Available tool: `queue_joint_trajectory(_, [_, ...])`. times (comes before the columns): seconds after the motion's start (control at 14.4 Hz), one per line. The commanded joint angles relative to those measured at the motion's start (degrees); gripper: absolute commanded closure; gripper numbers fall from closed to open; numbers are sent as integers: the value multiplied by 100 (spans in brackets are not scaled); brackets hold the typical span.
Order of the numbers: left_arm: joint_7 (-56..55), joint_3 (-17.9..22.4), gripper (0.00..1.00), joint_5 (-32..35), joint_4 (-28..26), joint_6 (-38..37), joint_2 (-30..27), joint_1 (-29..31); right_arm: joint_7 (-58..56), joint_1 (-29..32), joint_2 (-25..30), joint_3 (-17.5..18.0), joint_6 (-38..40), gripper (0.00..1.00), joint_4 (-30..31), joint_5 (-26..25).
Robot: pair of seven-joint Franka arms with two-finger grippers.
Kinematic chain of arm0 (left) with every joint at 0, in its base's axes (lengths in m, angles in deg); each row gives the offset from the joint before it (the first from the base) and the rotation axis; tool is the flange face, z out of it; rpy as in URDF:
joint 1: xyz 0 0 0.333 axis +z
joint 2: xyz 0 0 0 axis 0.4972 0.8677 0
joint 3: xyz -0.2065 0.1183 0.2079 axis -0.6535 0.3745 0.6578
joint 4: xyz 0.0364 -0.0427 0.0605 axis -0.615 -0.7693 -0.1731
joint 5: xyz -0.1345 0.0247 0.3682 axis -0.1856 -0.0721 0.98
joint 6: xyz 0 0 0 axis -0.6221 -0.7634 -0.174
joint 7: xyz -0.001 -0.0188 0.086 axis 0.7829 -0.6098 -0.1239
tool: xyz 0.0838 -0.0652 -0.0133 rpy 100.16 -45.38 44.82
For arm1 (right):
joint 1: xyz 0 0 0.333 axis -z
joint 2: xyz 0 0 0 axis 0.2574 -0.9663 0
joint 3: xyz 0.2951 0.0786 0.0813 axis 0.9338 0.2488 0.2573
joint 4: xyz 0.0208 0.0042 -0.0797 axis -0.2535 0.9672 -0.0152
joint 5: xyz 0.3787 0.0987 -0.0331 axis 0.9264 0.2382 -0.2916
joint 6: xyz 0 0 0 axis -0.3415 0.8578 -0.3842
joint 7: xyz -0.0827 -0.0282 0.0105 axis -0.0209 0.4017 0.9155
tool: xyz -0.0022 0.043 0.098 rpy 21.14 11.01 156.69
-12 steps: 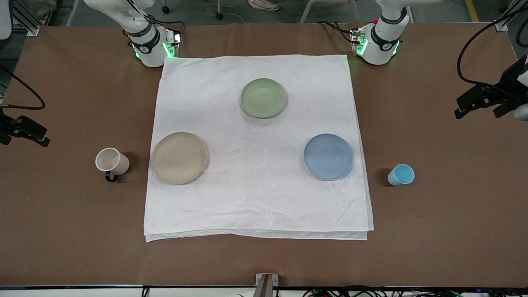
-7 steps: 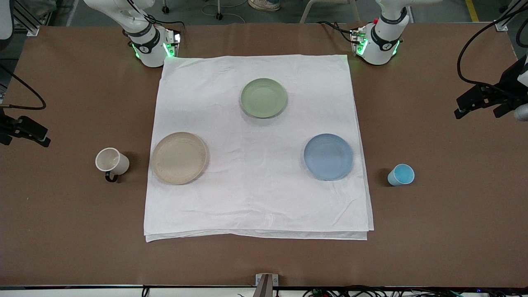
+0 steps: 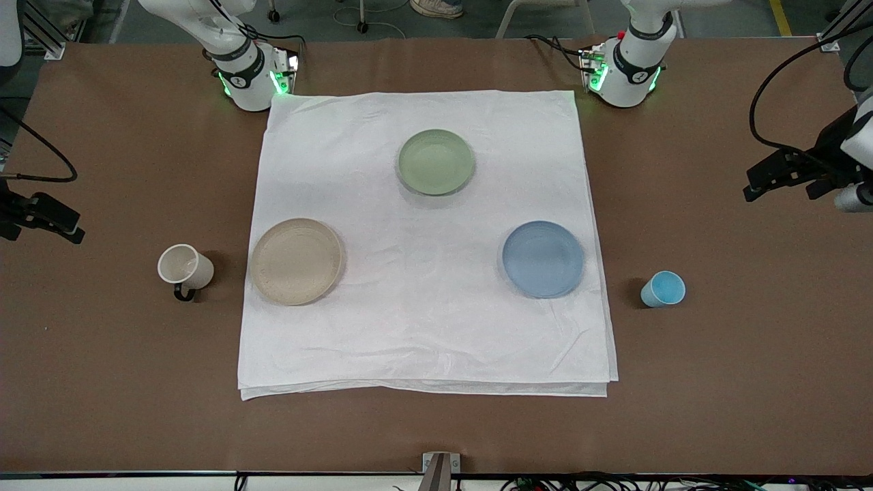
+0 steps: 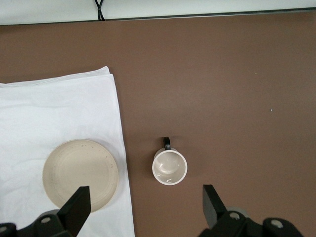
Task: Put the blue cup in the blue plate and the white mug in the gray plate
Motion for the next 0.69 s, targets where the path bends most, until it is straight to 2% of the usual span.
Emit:
queue_joint_trajectory(0.0, [11, 24, 0, -36, -317, 156, 296, 20, 13, -37, -133, -4, -28, 0, 31, 78])
queue_joint_trajectory(0.14, [11, 6, 0, 244, -992, 856, 376, 11, -4, -63, -457, 5, -36, 0, 23, 112])
queue_joint_trajectory(0.28, [3, 6, 0, 290, -1731, 1708, 393, 20, -31, -159, -695, 5, -71, 0, 31, 253])
queue_joint_trajectory(0.35, [3, 6, 0, 290, -1934, 2026, 515, 20, -48, -168, -748, 5, -63, 0, 49, 323])
queue_joint_trajectory(0.49, [-23, 6, 0, 298, -1937, 2353, 989, -15, -48, -404, -1264, 5, -167, 0, -3, 306])
queue_joint_trajectory(0.62, [-233, -3, 0, 298, -1936, 2809, 1350, -59, -57, -441, -1381, -4, -369, 0, 49, 315])
